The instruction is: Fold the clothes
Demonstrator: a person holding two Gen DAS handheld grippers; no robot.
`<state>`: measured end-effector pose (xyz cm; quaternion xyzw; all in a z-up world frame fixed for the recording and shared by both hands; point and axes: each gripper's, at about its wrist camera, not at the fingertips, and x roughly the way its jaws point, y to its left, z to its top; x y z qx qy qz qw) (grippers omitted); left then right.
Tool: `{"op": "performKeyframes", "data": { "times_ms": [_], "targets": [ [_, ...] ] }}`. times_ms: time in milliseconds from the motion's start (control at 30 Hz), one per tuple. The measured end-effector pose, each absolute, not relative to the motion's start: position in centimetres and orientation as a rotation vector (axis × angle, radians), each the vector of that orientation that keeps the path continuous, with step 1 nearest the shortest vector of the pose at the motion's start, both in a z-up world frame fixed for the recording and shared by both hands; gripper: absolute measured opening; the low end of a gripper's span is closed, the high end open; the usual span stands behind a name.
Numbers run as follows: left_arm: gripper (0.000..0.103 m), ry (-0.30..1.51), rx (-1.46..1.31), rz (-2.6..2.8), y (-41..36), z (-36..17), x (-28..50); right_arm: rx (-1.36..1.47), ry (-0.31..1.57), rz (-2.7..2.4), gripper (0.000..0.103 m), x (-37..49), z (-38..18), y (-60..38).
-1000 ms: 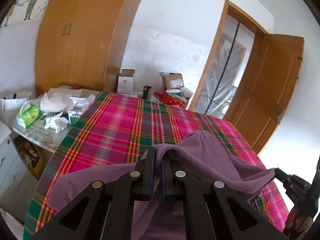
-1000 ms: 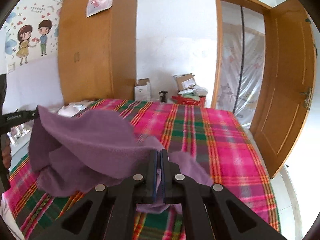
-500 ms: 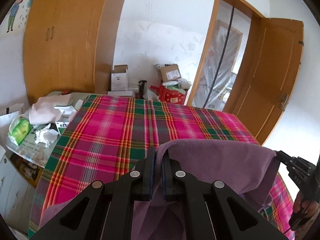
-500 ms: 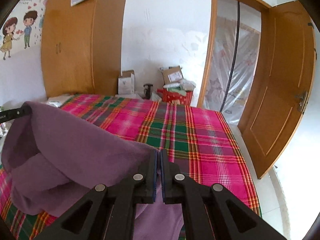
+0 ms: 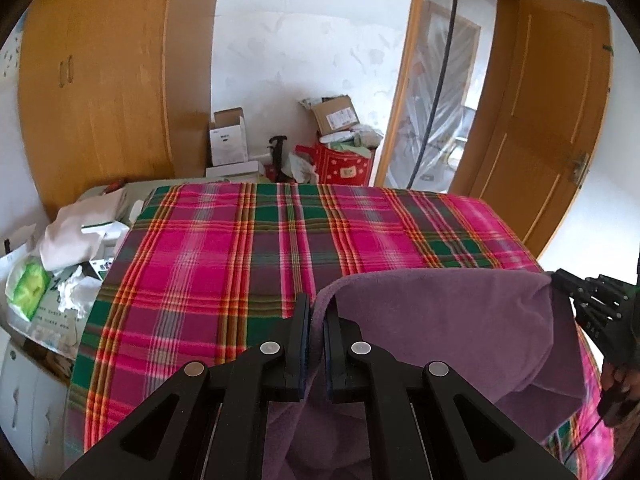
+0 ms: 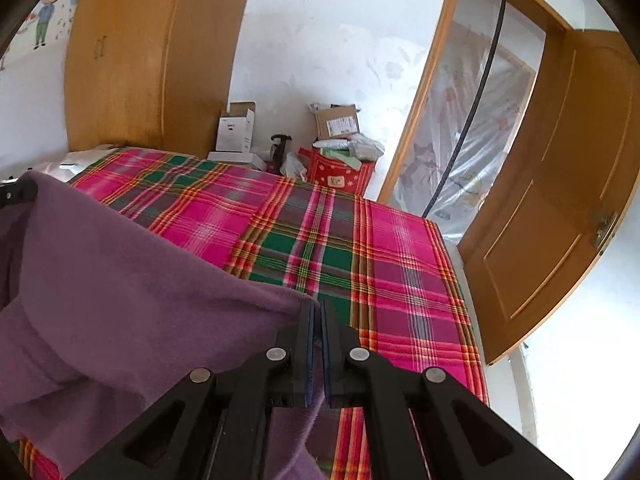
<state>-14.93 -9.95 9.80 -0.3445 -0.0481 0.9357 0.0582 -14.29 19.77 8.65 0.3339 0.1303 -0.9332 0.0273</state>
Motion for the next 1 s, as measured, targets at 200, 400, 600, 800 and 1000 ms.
{"op": "performKeyframes", "data": {
  "times_ms": [200, 400, 600, 800, 1000],
  "targets": [
    [0.006, -0.197, -1.084, 2.811, -9.8, 8.8, -18.0, 1.067, 0.451, -2.903, 0.003, -17.0, 8.1, 20.0],
    [0.006, -0.239, -1.124, 2.789, -9.6, 7.8, -20.0, 1.126, 0.508, -2.884, 0.003, -19.1, 6.9, 20.0],
    [0.016, -0.198, -1.154, 2.753, -9.5, 7.3, -20.7, 1.185, 0.479, -2.852, 0.004, -19.8, 5.8, 20.3],
    [0.029, -0.236, -1.083, 2.721, -10.8, 8.7, -18.7, 1.166, 0.397, -2.882, 0.014, -18.2, 7.0, 20.8],
    [0.035, -0.321, -0.993, 2.750, -13.0, 11.3, -13.6, 1.094, 0.315, -2.912, 0.014, -14.6, 9.4, 21.4]
  ]
}}
